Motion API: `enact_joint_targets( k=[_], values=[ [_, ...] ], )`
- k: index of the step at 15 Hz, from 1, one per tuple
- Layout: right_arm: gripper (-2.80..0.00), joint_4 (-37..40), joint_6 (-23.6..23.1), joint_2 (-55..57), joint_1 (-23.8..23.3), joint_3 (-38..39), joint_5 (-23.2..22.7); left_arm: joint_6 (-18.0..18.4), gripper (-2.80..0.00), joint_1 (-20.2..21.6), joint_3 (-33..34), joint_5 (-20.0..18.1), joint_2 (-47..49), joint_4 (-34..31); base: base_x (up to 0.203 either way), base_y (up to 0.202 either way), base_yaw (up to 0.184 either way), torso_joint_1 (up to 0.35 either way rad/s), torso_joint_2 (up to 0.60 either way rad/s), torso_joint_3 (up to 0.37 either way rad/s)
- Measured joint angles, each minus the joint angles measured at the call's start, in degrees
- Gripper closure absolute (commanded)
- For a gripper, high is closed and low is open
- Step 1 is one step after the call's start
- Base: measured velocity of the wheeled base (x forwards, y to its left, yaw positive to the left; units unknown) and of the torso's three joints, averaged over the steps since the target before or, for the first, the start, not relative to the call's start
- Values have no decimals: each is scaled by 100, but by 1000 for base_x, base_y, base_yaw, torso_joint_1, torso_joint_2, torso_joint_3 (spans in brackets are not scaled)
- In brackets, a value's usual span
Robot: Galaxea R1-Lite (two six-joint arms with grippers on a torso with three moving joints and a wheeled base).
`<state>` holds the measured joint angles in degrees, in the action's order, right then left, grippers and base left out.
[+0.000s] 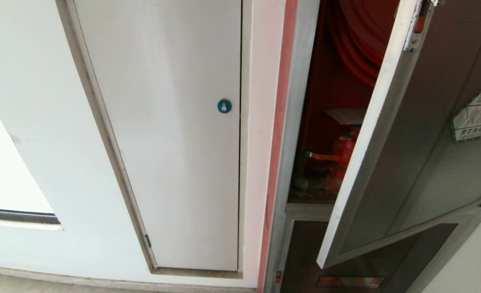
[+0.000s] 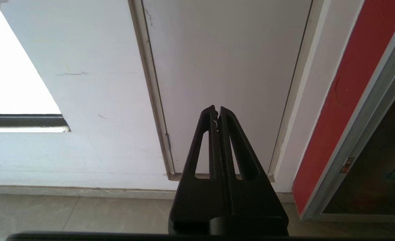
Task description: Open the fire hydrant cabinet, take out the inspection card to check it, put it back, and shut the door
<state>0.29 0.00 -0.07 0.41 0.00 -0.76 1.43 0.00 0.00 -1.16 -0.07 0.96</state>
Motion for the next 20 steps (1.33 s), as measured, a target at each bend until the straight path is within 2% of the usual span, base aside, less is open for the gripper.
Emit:
enact_joint_targets(
  k=[13, 20],
  values=[
    [0, -2, 0, 0, 0, 0, 2, -38, 0, -3, 0, 34, 0, -2, -194, 0, 1, 1, 2, 1],
    [0, -2, -5, 0, 0, 0, -1, -38, 0, -5, 0, 32, 0, -2, -12, 0, 0, 3, 0, 1]
  ],
)
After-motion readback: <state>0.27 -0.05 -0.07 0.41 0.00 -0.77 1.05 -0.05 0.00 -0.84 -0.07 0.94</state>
